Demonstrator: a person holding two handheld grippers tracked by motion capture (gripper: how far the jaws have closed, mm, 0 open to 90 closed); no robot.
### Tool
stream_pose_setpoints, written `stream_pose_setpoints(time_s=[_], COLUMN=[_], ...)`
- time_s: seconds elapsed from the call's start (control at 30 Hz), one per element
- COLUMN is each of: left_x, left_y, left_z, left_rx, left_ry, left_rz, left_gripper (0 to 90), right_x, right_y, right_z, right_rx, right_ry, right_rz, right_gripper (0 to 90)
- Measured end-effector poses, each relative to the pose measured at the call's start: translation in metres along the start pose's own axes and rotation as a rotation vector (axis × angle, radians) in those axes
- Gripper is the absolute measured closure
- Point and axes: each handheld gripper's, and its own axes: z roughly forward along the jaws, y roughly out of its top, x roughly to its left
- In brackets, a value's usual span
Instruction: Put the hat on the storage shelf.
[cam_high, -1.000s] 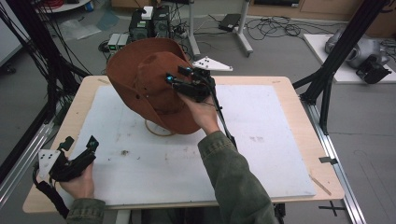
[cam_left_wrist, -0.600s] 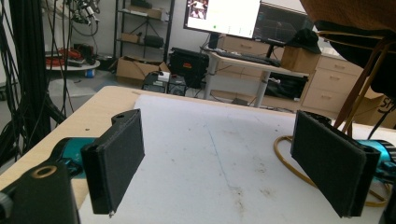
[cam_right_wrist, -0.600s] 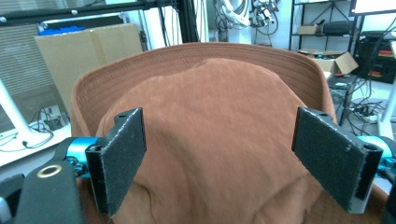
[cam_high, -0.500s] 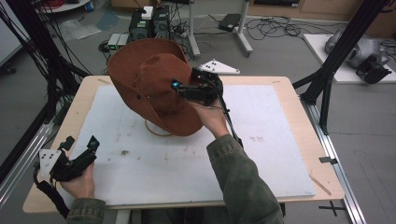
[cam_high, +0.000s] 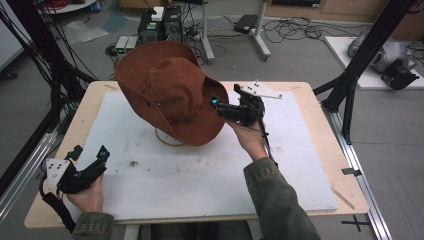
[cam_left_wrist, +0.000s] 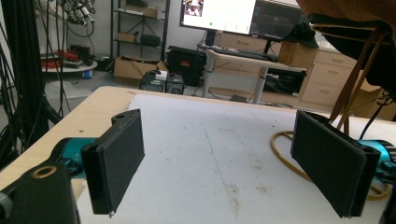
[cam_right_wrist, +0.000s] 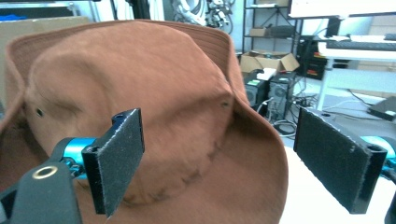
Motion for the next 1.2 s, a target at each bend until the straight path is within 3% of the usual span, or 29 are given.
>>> stream_pose_setpoints(time_s=[0.23,0.5,0.6,0.73,0.87,0.97,1.13,1.2], left_x=[-0.002,-0.002,-0.003,-0.004,-0.004,-0.004,-0.005,-0.006], left_y=[0.0,0.0,0.0,0.0,0.0,0.0,0.0,0.0], left_z=[0.0,0.0,0.0,0.0,0.0,0.0,0.0,0.0], left_rx=[0.002,0.003,0.004,0.004,0.003,0.002,0.003,0.003], left_ry=[-0.003,-0.002,-0.005,-0.006,-0.007,-0.007,-0.009,-0.009], left_rz=[0.008,0.015,0.017,0.016,0.019,0.018,0.021,0.022], left_gripper=[17.5,17.5,17.5,17.5,17.5,17.5,17.5,17.5], right_x=[-0.011,-0.019,-0.021,-0.024,-0.031,-0.037,-0.045,-0.047], right_y=[-0.021,-0.042,-0.044,-0.05,-0.058,-0.064,-0.07,-0.071], right_z=[-0.013,-0.025,-0.032,-0.043,-0.052,-0.061,-0.072,-0.077], right_rx=[-0.01,-0.002,0.027,-0.024,-0.002,-0.03,-0.02,-0.049], right_ry=[-0.03,-0.048,-0.068,-0.088,-0.118,-0.143,-0.168,-0.181], right_rz=[0.023,0.015,0.008,-0.005,0.015,0.021,0.037,0.038], right_gripper=[15.5,15.5,12.2,12.3,12.2,12.2,11.9,11.9])
